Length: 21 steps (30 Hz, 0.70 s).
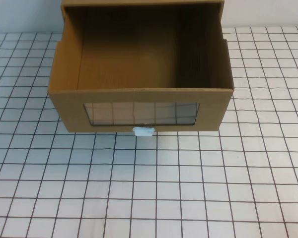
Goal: Close the shoe box
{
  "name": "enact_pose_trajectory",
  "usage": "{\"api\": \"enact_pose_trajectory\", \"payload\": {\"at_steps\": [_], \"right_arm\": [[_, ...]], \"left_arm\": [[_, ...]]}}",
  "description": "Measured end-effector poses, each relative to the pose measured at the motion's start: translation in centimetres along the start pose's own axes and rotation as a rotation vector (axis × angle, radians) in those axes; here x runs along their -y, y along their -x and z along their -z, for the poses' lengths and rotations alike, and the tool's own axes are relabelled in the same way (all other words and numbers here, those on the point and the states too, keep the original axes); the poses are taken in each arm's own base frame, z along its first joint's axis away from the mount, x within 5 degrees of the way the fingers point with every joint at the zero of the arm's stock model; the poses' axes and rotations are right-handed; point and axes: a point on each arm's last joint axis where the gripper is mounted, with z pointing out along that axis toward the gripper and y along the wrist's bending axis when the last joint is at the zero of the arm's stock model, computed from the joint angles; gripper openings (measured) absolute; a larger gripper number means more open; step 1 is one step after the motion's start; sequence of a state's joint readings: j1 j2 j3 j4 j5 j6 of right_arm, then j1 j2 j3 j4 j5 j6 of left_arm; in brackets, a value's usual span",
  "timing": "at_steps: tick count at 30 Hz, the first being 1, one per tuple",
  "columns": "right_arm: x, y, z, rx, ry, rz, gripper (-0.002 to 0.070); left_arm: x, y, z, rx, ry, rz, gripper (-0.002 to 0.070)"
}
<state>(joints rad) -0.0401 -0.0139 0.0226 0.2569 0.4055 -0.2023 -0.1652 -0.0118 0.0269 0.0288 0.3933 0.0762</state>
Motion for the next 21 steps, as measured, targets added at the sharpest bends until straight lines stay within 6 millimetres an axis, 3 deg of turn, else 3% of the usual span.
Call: {"api": "enact_pose_trajectory", "payload": {"at_steps": [21], "right_arm": [[-0.05,0.01,0.0,0.001,0.005,-0.012,-0.0013]], "left_arm": [[0.0,0.0,0.0,0.0,0.0,0.0,-0.0005]]}}
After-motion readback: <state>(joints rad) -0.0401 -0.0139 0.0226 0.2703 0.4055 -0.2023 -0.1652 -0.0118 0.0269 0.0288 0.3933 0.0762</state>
